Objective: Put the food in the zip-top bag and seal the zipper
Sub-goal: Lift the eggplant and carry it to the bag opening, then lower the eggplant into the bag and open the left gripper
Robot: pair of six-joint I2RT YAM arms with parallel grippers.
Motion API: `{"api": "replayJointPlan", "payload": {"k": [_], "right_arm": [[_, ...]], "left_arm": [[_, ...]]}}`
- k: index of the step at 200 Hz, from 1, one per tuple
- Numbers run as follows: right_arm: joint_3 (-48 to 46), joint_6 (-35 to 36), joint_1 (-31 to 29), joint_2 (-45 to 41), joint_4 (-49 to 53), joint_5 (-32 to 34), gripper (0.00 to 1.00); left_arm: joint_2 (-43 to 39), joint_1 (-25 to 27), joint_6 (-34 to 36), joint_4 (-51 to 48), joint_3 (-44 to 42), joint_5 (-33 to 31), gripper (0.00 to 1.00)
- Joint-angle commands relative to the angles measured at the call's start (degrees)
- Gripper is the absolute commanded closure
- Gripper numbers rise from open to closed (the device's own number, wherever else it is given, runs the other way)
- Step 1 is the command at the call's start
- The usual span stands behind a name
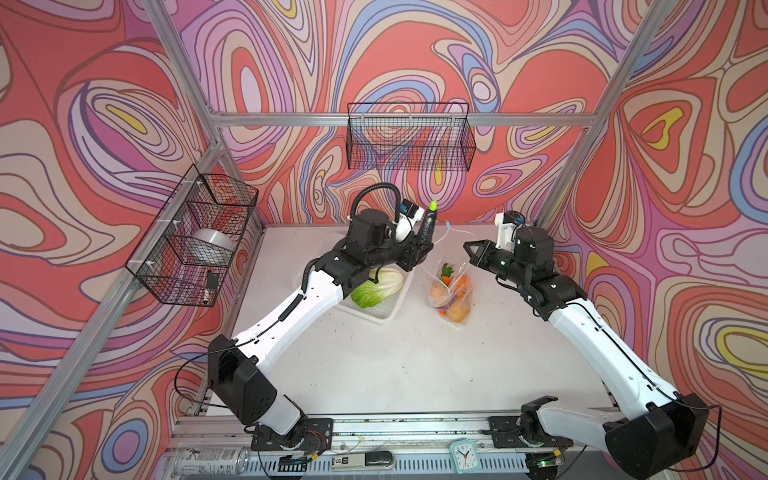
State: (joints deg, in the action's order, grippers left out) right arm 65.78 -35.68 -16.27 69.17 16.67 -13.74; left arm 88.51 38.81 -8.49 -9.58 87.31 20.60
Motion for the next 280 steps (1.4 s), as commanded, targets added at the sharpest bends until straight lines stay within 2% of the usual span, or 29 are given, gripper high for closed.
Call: {"api": "replayJointPlan", "payload": {"k": [1, 26, 62, 86, 130, 219, 244, 268, 280], "right_arm": [[-1.3, -0.6, -0.2, -1.2, -2.3, -0.2, 1.0], [-1.7, -0.7, -0.2, -1.8, -2.2, -0.1, 1.0], [-2.4, -1.0, -0.2, -2.9, -2.3, 0.1, 1.0], [-2.3, -1.1, -0.2, -3.3, -2.4, 0.0, 1.0], [-2.0, -0.5, -0.2, -3.6, -2.3, -0.2, 1.0], [-1.4, -0.2, -0.2, -2.8, -2.5, 0.4, 1.0], [-1.3, -0.4, -0.2, -2.6, -2.6, 0.3, 1.0], [-1.3, -0.4, -0.2, -2.6, -2.4, 0.3, 1.0], [-1.2, -0.4, -0.2, -2.7, -2.3, 0.3, 1.0]], "left_arm": [[2.2, 2.9, -5.6, 15.2, -0.4, -2.5, 0.74], [5.6, 5.4, -7.6, 19.8, -0.4, -7.4, 0.75], [8.0, 10.0, -1.8, 25.3, -3.2, -21.0, 0.75], [9.6, 11.7, -0.3, 28.8, -4.8, -26.7, 0.74], [13.7, 12.0, 1.1, 21.7, -1.1, -29.4, 0.73], [12.6, 12.0, -0.5, 12.3, -2.9, -26.7, 0.64], [13.1, 12.0, -0.6, 9.8, -1.9, -26.4, 0.56], [13.2, 12.0, -1.2, 7.6, -0.3, -26.1, 0.32], [13.1, 12.1, -1.3, 6.7, 0.5, -25.9, 0.25]]}}
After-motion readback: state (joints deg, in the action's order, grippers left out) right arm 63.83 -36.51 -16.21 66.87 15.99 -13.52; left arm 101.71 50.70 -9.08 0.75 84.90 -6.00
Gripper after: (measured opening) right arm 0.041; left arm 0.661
